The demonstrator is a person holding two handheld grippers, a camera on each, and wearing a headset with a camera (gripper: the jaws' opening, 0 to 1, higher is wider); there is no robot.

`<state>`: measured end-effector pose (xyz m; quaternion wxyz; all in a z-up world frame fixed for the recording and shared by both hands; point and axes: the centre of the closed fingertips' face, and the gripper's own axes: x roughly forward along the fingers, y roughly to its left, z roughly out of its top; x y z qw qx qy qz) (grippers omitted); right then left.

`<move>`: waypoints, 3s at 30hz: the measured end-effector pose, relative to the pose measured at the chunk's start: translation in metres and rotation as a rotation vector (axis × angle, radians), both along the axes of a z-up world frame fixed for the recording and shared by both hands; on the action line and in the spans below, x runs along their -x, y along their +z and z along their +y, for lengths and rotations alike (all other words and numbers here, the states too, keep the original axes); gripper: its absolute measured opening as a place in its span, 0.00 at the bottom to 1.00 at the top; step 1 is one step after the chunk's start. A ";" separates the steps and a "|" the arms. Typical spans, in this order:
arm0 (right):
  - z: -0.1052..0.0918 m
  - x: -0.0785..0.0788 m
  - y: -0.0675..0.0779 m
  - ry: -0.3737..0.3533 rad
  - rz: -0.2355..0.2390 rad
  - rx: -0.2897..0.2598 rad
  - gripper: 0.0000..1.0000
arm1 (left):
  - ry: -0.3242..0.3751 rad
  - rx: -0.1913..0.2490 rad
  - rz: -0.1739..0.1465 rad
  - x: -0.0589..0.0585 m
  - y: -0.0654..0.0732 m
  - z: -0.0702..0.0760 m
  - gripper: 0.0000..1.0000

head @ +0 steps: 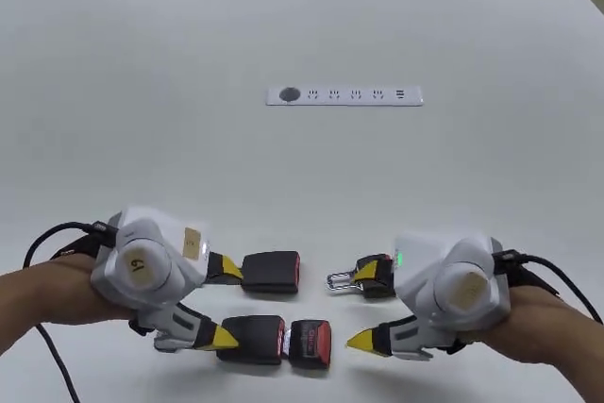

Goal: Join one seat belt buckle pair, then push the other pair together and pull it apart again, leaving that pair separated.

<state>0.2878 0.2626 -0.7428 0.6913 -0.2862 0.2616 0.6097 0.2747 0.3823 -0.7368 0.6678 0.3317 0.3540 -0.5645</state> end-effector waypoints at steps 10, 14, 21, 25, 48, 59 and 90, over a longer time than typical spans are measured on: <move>-0.016 -0.022 -0.002 -0.019 -0.009 0.021 0.39 | 0.006 0.000 -0.004 -0.021 0.002 -0.004 0.45; -0.022 -0.027 -0.004 -0.021 -0.007 0.032 0.40 | 0.007 0.001 -0.003 -0.030 0.001 -0.006 0.45; -0.030 -0.037 -0.008 -0.022 -0.005 0.053 0.40 | 0.003 -0.010 0.002 -0.043 -0.004 -0.006 0.45; -0.032 -0.042 -0.011 -0.017 -0.001 0.059 0.40 | -0.008 -0.026 0.011 -0.048 -0.010 -0.006 0.45; -0.034 -0.050 -0.034 0.045 0.024 0.085 0.33 | -0.116 -0.120 0.066 -0.056 -0.041 -0.002 0.34; -0.033 -0.051 -0.034 0.012 0.035 0.086 0.31 | -0.146 -0.119 0.057 -0.055 -0.042 -0.003 0.32; -0.015 -0.047 -0.032 -0.007 0.037 0.065 0.30 | -0.146 -0.115 0.067 -0.055 -0.043 -0.002 0.32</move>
